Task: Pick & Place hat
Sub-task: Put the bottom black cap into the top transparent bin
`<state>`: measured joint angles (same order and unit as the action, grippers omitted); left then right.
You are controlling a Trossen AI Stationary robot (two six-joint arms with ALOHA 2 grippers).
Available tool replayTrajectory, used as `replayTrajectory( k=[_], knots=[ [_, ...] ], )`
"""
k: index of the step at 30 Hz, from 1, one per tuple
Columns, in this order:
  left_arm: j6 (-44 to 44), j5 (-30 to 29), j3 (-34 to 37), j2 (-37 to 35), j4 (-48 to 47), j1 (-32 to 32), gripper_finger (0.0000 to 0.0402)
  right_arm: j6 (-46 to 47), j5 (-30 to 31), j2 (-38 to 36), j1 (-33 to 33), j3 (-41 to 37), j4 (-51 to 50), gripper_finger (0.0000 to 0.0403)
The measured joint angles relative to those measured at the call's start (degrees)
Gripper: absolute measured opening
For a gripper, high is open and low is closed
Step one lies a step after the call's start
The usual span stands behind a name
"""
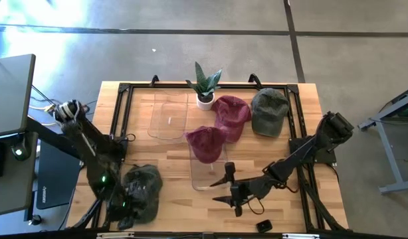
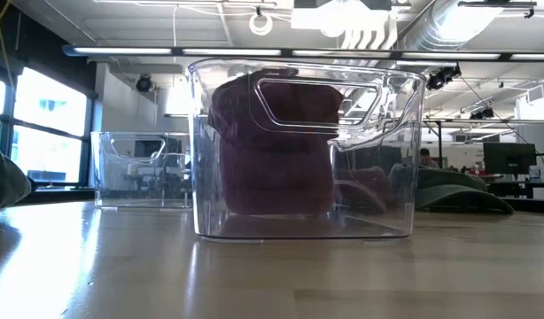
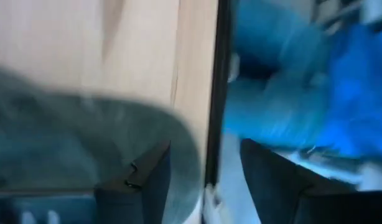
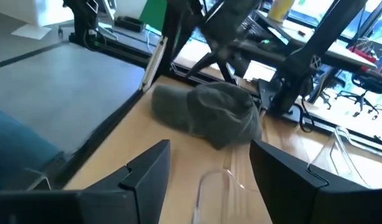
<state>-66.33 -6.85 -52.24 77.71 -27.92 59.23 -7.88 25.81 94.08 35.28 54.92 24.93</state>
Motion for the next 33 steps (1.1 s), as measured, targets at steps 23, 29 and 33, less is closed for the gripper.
replayTrajectory(
  k=[23, 29, 33],
  knots=[
    [36.41, -2.96, -30.04, 31.13, -14.55, -0.67, 0.0163, -1.12, 3.01, 0.00, 0.31, 0.91, -0.28, 0.0211],
    [39.03, -5.12, -29.97, 31.59, -17.55, 0.91, 0.0238, -1.42, 2.99, 0.00, 0.29, 0.91, -1.21, 0.0211],
    [39.68, -5.95, -30.61, 34.77, -19.27, 2.70, 0.0245, -1.53, 2.92, 0.00, 0.29, 0.89, -2.13, 0.0211]
  ],
)
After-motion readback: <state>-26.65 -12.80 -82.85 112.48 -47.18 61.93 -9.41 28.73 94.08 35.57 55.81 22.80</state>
